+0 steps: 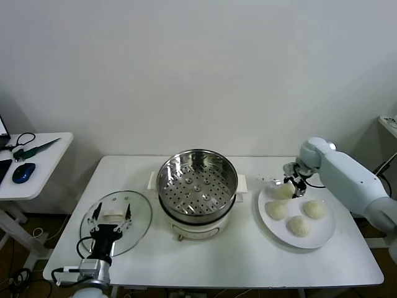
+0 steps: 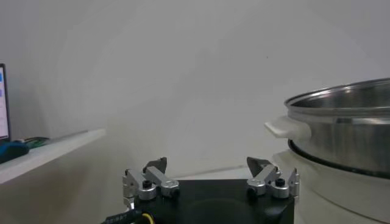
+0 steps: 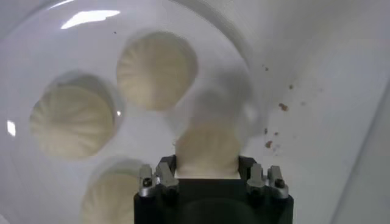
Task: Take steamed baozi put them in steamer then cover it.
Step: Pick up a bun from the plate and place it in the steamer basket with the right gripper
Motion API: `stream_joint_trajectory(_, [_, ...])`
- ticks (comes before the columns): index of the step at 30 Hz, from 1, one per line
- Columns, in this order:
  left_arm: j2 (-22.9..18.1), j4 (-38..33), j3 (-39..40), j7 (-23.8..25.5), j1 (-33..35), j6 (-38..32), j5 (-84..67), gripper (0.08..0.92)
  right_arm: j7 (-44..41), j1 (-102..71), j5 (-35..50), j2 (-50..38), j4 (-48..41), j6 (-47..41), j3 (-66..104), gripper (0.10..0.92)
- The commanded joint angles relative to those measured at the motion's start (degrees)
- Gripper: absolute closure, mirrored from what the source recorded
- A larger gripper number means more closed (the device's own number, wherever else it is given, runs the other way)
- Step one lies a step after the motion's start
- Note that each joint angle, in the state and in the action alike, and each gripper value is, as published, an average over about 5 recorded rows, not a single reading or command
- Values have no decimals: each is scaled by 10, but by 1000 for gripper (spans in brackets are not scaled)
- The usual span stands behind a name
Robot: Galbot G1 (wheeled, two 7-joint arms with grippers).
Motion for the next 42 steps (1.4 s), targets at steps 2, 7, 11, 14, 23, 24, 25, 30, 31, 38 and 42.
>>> stream_joint_trajectory(2, [1, -5, 0, 1, 2, 1, 0, 177, -10, 126, 74, -15, 75, 14, -96, 364])
stream_joint_trajectory(7, [2, -9, 1, 3, 7, 2, 4, 177, -16, 237, 124, 15, 121, 46, -172, 363])
stream_joint_trajectory(11, [-1, -9, 5, 2, 9, 2, 7, 177, -10, 285, 105, 59, 148, 85, -188, 364])
stream_joint_trajectory(14, [-3, -8, 8, 2, 10, 1, 7, 177, -3, 293, 70, 101, 168, 123, -183, 361])
stream_joint_trajectory(23, [-1, -12, 4, 2, 16, 0, 4, 177, 22, 252, -60, 222, 209, 219, -172, 355])
stream_joint_trajectory(24, [-1, -13, 3, 2, 18, -1, 4, 177, 25, 243, -72, 231, 210, 224, -171, 355])
stream_joint_trajectory(25, [-1, -13, 2, 2, 19, -1, 3, 177, 27, 234, -82, 238, 210, 227, -171, 355])
stream_joint_trajectory(30, [0, -14, 0, 2, 26, -3, 2, 177, 35, 192, -135, 262, 199, 247, -166, 351])
stream_joint_trajectory(31, [0, -14, 0, 2, 27, -3, 1, 177, 36, 184, -145, 265, 196, 251, -165, 349])
stream_joint_trajectory(38, [0, -16, -1, 2, 34, -6, 0, 177, 38, 143, -179, 261, 182, 259, -170, 344])
stream_joint_trajectory(42, [-2, -21, 0, 3, 40, -7, -5, 177, 38, 123, -184, 257, 167, 258, -173, 339])
